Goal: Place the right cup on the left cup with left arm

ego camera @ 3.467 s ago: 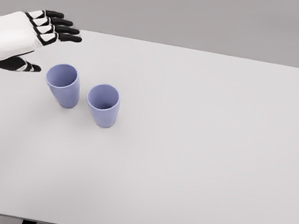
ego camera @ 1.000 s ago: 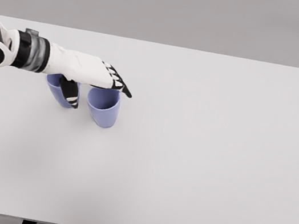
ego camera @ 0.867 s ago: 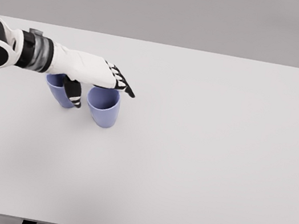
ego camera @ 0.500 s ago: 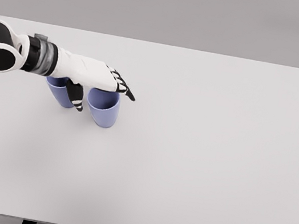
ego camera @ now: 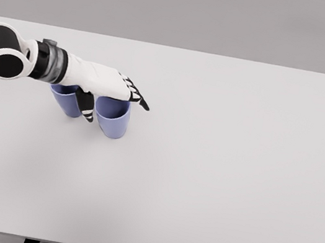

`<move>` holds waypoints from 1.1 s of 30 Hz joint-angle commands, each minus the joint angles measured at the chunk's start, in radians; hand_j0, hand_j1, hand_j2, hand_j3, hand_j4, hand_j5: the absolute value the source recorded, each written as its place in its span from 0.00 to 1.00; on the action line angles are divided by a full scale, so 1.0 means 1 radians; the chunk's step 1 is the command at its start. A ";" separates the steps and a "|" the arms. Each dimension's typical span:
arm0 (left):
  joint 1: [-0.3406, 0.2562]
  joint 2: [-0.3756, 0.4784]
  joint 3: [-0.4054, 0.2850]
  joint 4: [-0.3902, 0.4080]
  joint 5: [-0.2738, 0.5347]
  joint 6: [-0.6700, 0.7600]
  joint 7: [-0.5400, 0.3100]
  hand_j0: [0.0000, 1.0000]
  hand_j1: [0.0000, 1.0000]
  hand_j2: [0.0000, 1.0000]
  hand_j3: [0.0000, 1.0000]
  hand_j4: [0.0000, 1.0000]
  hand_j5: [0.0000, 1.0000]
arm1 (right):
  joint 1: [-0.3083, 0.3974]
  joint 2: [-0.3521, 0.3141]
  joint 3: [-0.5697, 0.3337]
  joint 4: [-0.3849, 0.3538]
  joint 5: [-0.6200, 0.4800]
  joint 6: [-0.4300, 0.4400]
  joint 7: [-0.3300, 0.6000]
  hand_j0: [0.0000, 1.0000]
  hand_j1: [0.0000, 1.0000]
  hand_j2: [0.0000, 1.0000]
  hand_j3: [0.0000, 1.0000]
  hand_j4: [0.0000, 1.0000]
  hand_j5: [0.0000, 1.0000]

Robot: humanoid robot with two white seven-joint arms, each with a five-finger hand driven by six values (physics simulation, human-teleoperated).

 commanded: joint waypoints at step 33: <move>0.006 0.006 0.015 0.005 0.009 -0.004 0.000 1.00 1.00 1.00 1.00 1.00 1.00 | 0.000 0.000 0.000 0.000 0.000 0.001 0.000 1.00 1.00 1.00 1.00 1.00 1.00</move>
